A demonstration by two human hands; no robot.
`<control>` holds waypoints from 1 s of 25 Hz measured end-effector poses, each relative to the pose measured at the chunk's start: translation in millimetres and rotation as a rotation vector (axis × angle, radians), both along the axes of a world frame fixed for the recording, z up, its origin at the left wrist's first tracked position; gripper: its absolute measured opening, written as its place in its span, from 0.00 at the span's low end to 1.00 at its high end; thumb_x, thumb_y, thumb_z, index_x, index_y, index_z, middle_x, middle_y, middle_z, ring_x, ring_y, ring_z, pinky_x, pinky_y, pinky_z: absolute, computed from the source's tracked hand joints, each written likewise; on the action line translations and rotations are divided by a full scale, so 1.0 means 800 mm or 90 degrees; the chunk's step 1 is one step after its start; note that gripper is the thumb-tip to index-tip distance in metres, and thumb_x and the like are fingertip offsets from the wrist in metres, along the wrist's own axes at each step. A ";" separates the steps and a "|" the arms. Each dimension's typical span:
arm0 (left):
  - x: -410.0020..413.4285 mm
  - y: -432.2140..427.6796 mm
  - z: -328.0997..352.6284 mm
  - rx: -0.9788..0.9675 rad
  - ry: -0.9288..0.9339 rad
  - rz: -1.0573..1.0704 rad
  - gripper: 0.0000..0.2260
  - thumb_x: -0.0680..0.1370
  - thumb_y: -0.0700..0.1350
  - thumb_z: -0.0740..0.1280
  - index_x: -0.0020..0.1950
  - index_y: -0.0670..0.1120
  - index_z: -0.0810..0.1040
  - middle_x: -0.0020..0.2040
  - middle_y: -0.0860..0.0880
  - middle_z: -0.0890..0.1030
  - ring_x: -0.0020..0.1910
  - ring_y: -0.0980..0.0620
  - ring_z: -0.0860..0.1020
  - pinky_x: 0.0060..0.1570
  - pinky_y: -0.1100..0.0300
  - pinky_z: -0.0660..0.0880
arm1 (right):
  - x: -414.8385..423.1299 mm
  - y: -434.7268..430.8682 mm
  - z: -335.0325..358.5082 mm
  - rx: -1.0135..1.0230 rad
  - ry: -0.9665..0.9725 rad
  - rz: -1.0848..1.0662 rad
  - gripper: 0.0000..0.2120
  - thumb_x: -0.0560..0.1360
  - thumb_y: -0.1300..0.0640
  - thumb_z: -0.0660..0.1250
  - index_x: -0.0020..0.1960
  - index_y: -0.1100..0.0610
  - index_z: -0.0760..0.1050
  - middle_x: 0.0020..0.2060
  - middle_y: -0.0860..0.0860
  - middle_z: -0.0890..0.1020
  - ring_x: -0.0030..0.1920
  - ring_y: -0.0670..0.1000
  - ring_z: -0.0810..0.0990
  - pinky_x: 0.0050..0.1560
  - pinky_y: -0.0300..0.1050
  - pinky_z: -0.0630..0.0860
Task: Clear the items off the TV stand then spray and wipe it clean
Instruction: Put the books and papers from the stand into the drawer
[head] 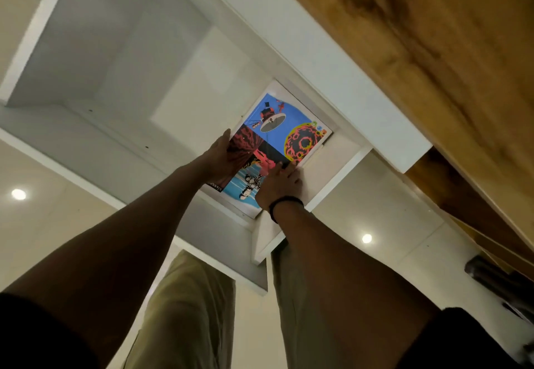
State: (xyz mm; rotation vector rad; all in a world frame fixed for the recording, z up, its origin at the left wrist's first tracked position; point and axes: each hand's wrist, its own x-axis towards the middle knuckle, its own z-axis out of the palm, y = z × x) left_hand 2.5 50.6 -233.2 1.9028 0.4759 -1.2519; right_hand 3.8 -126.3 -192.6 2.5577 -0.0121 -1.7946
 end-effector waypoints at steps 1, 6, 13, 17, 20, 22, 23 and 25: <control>0.001 0.001 0.010 0.032 0.014 -0.038 0.36 0.83 0.49 0.66 0.84 0.44 0.47 0.82 0.38 0.56 0.80 0.36 0.58 0.77 0.37 0.60 | 0.004 0.002 0.009 0.007 0.002 -0.011 0.44 0.82 0.49 0.66 0.83 0.62 0.41 0.82 0.67 0.45 0.82 0.68 0.48 0.81 0.60 0.55; 0.032 -0.020 0.119 0.126 -0.059 0.087 0.39 0.81 0.51 0.68 0.84 0.43 0.48 0.83 0.41 0.55 0.81 0.38 0.57 0.77 0.38 0.61 | 0.047 -0.016 0.087 0.162 -0.143 -0.022 0.39 0.82 0.52 0.66 0.83 0.59 0.48 0.82 0.59 0.54 0.81 0.61 0.57 0.76 0.57 0.67; 0.063 -0.035 0.310 0.127 -0.129 0.143 0.34 0.82 0.50 0.68 0.83 0.46 0.55 0.80 0.43 0.64 0.67 0.48 0.75 0.57 0.56 0.78 | 0.086 -0.064 0.241 0.237 -0.192 -0.030 0.38 0.81 0.54 0.65 0.84 0.57 0.49 0.83 0.55 0.54 0.80 0.57 0.59 0.74 0.55 0.69; 0.064 -0.061 0.415 0.127 -0.146 0.122 0.31 0.83 0.48 0.66 0.82 0.45 0.57 0.79 0.42 0.65 0.66 0.45 0.77 0.57 0.53 0.79 | 0.080 -0.113 0.339 0.245 -0.232 -0.036 0.36 0.81 0.55 0.65 0.83 0.56 0.51 0.83 0.55 0.56 0.78 0.59 0.63 0.72 0.57 0.71; 0.048 -0.091 0.482 0.092 -0.210 0.086 0.23 0.83 0.45 0.66 0.76 0.45 0.66 0.72 0.42 0.73 0.46 0.62 0.77 0.34 0.74 0.73 | 0.064 -0.153 0.412 0.256 -0.287 -0.094 0.36 0.81 0.57 0.65 0.84 0.56 0.51 0.83 0.54 0.55 0.80 0.59 0.61 0.73 0.57 0.70; 0.031 -0.109 0.523 0.059 -0.239 0.070 0.21 0.83 0.43 0.66 0.75 0.44 0.67 0.70 0.42 0.74 0.47 0.60 0.78 0.35 0.74 0.75 | 0.046 -0.178 0.456 0.266 -0.327 -0.122 0.36 0.81 0.57 0.65 0.84 0.57 0.50 0.83 0.54 0.54 0.81 0.58 0.59 0.75 0.57 0.68; 0.020 -0.118 0.541 0.042 -0.248 0.065 0.23 0.83 0.43 0.65 0.77 0.45 0.65 0.72 0.42 0.73 0.53 0.53 0.80 0.44 0.67 0.79 | 0.034 -0.190 0.477 0.267 -0.352 -0.135 0.37 0.81 0.57 0.66 0.84 0.57 0.50 0.83 0.54 0.54 0.81 0.58 0.59 0.75 0.57 0.68; -0.010 -0.136 0.583 0.003 -0.260 0.054 0.26 0.83 0.42 0.66 0.79 0.44 0.62 0.74 0.41 0.72 0.66 0.42 0.78 0.62 0.47 0.79 | 0.000 -0.218 0.522 0.265 -0.409 -0.175 0.38 0.81 0.56 0.67 0.84 0.57 0.50 0.83 0.54 0.54 0.82 0.57 0.58 0.77 0.57 0.67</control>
